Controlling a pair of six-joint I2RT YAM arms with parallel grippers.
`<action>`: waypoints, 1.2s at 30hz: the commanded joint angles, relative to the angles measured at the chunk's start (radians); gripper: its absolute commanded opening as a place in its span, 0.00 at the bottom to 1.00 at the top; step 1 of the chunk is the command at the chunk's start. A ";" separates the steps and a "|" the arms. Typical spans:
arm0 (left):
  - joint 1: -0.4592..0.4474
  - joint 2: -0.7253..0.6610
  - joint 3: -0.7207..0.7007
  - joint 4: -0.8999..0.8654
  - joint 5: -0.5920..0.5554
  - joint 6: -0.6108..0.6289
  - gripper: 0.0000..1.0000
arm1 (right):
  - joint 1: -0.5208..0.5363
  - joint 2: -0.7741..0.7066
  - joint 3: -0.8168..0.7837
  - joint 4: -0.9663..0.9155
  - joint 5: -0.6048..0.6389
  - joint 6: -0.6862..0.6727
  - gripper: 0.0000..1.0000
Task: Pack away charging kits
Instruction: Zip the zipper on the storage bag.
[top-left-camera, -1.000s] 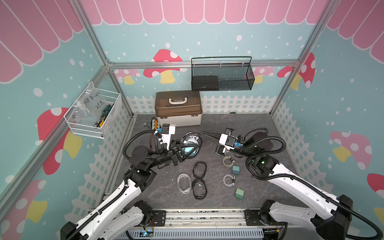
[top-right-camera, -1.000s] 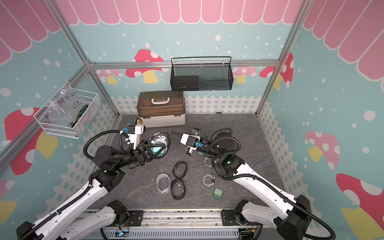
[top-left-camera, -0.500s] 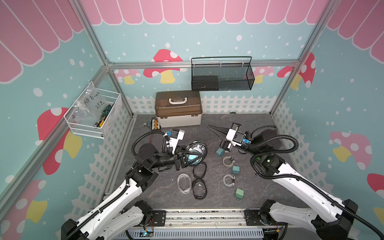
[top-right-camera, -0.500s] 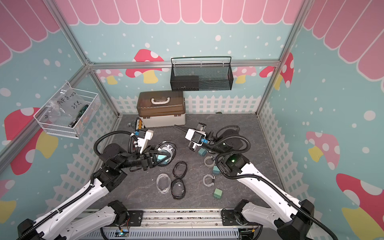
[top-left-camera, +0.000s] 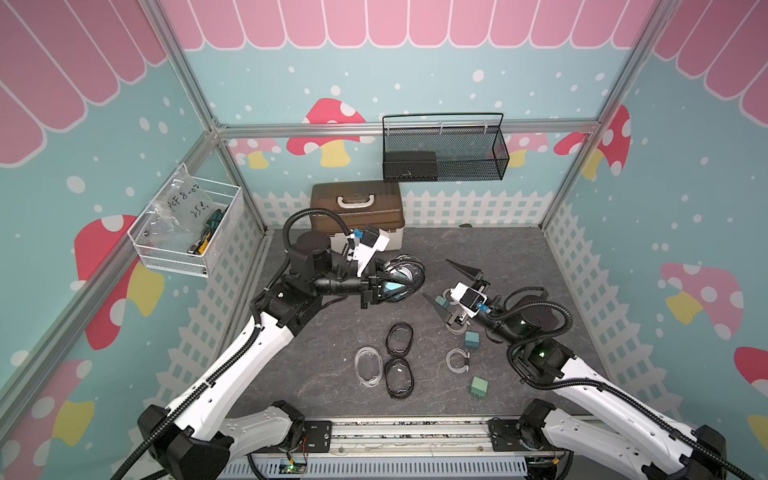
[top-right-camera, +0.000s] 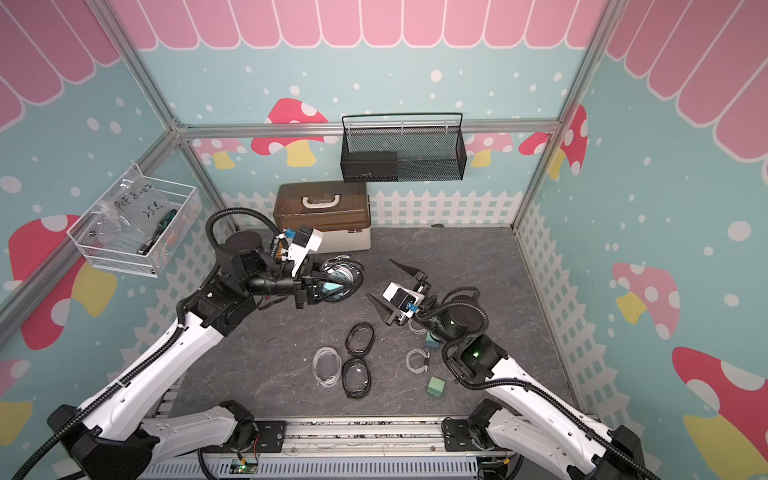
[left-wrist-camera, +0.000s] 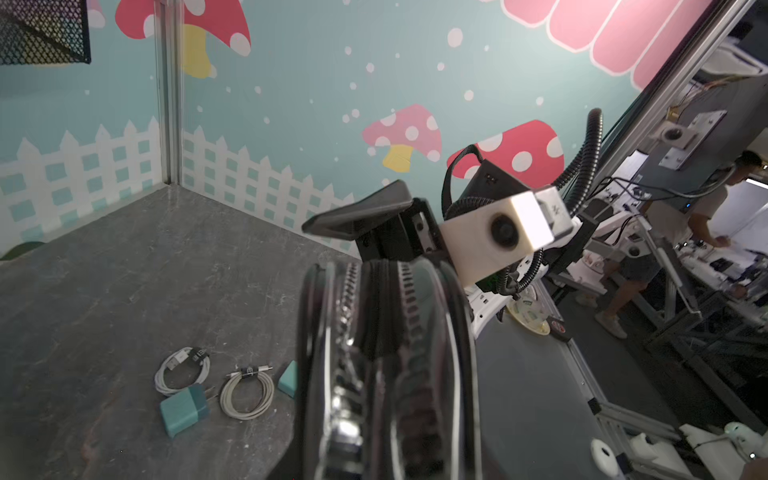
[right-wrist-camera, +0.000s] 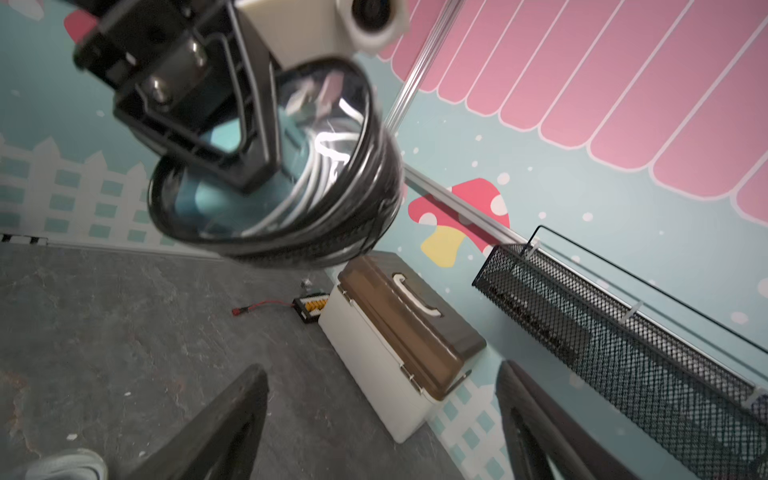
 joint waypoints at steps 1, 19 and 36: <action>-0.011 0.007 0.070 -0.352 0.017 0.380 0.00 | -0.002 -0.037 -0.025 0.038 0.063 -0.050 0.81; -0.124 0.066 0.219 -0.573 -0.256 0.529 0.00 | 0.003 -0.097 -0.064 0.034 -0.069 0.023 0.56; -0.159 0.107 0.272 -0.579 -0.353 0.479 0.00 | 0.076 -0.027 -0.033 0.062 -0.044 0.022 0.55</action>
